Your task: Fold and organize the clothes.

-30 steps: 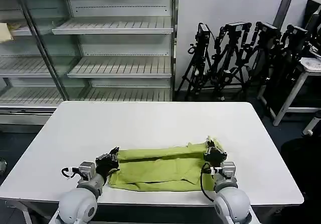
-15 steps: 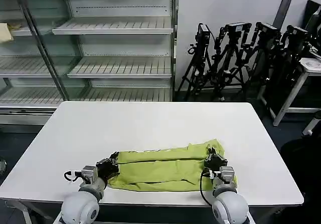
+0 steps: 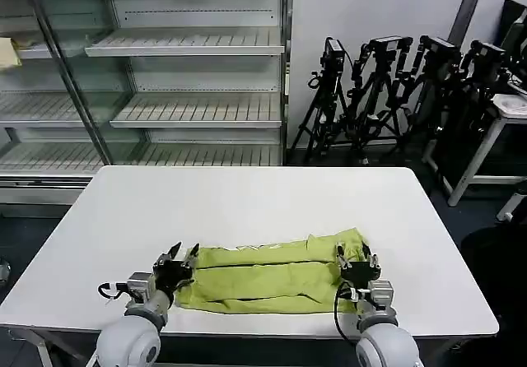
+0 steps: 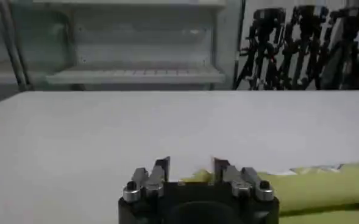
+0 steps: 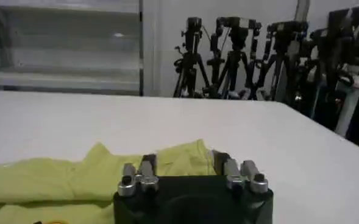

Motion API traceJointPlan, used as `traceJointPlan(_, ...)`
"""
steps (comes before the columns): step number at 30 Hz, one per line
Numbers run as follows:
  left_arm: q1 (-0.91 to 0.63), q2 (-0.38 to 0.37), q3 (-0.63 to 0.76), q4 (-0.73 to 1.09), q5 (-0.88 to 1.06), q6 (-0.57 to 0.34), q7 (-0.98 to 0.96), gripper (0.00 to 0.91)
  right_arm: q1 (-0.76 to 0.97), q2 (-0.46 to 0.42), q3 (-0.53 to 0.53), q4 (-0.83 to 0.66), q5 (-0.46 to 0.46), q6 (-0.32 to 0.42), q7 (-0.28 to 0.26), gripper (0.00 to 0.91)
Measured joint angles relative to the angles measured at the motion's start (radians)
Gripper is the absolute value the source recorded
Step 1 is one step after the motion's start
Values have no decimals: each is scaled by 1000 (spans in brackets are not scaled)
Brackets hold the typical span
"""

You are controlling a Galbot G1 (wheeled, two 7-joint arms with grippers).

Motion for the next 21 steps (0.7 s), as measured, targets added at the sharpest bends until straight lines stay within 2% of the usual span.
traceJointPlan(6, 33, -17, -27, -70, -16, -2, -30, 907, -64, -20, 38, 84, -5, -7, -1, 907)
traceJointPlan(21, 197, -85, -48, -221, -30, 65, -82, 907, -281, -52, 144, 317, -23, -32, -16, 907)
